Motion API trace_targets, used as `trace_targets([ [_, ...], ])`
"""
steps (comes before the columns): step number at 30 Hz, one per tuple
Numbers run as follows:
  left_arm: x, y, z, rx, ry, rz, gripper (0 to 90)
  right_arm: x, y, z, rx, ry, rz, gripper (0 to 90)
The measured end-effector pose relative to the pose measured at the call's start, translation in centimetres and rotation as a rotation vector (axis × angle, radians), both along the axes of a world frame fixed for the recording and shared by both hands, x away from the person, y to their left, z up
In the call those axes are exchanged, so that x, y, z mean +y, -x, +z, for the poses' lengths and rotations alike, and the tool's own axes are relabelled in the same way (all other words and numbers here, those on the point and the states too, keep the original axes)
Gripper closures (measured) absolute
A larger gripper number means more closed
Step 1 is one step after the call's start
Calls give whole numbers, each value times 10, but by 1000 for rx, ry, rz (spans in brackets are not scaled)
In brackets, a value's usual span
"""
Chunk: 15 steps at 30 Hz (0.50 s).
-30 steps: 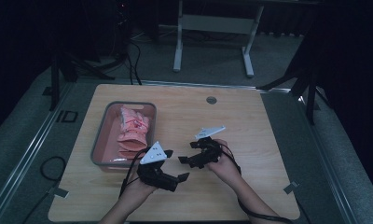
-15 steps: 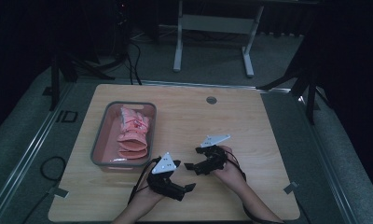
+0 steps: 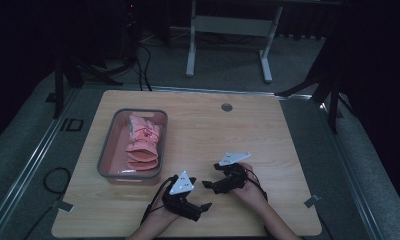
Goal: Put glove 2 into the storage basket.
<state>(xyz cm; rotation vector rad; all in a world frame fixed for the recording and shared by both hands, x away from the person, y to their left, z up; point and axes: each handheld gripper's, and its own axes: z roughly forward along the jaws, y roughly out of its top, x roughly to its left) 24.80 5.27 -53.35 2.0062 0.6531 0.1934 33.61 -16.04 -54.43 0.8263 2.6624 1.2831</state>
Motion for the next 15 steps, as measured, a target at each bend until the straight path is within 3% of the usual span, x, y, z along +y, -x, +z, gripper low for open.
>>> trace_targets([
  [15, -6, 4, -14, 15, -36, -33, 35, -13, 1, -11, -10, -4, -15, 138],
])
